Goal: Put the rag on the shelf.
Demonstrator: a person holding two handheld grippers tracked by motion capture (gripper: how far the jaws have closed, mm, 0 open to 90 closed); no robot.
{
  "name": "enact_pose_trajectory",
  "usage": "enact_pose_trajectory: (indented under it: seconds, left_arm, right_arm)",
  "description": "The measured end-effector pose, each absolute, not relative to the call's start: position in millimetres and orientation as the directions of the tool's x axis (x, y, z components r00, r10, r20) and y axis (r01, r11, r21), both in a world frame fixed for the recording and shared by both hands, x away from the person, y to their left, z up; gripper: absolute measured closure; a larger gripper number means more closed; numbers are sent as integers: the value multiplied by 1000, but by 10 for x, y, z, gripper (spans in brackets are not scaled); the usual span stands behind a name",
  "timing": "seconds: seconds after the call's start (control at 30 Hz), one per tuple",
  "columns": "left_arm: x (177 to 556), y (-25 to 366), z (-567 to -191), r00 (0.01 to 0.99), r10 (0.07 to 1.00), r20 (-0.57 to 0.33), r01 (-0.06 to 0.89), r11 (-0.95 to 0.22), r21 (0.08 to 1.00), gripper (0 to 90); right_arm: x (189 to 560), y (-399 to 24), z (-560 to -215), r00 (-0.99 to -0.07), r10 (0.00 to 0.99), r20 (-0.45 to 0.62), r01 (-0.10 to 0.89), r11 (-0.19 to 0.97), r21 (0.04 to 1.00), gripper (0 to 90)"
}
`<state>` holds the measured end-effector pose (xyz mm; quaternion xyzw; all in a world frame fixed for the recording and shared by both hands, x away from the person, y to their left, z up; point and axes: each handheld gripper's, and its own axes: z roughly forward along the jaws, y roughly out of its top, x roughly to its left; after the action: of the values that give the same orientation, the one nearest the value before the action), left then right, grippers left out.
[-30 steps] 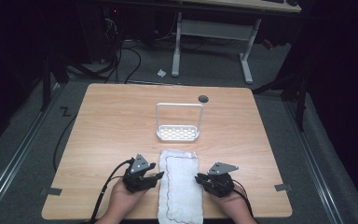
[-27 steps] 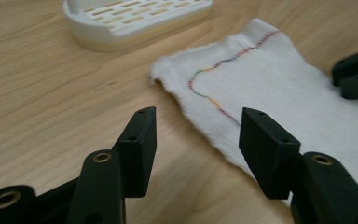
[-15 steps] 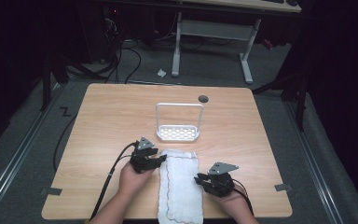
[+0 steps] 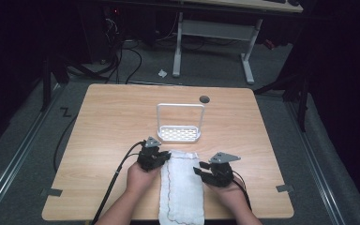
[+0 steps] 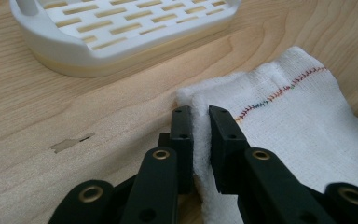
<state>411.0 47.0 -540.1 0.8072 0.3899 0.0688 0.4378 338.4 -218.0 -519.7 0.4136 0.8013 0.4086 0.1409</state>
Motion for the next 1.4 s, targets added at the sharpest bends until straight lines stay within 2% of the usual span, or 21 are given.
enact_pose_trajectory:
  seconds: [0.1,0.23,0.33,0.5,0.83,0.97,1.03,1.17,1.4]
  left_arm:
    - [4109,474,-5401,688,688,-230,569,-315,760,807]
    - [4096,473,-5399,686,694,-218,564,-319,762,809]
    - [4103,485,-5401,684,692,-233,572,-310,759,806]
    - [4113,495,-5404,682,689,-245,578,-303,757,803]
    - [4147,535,-5416,671,680,-296,606,-272,748,802]
    - [4119,508,-5408,671,694,-263,590,-284,756,807]
    - [4106,492,-5405,675,696,-246,580,-295,759,813]
    - [4116,511,-5406,675,689,-264,588,-286,757,819]
    - [3977,591,-5310,674,684,-277,543,-206,814,820]
  right_arm:
    - [3578,-2131,-5209,-557,821,123,588,286,756,578]
    - [3762,-2090,-5266,-525,838,150,638,271,721,580]
    - [3855,-2073,-5292,-487,859,159,658,241,713,653]
    - [3829,-2030,-5321,-510,852,123,638,278,718,702]
    - [3790,-2049,-5364,-540,837,92,593,301,747,721]
    - [3788,-2061,-5378,-553,825,114,590,291,753,782]
    - [3780,-2049,-5373,-569,814,116,587,304,750,846]
    - [3777,-2041,-5366,-579,809,101,576,319,753,858]
    - [3712,-2034,-5289,-594,801,75,538,326,777,859]
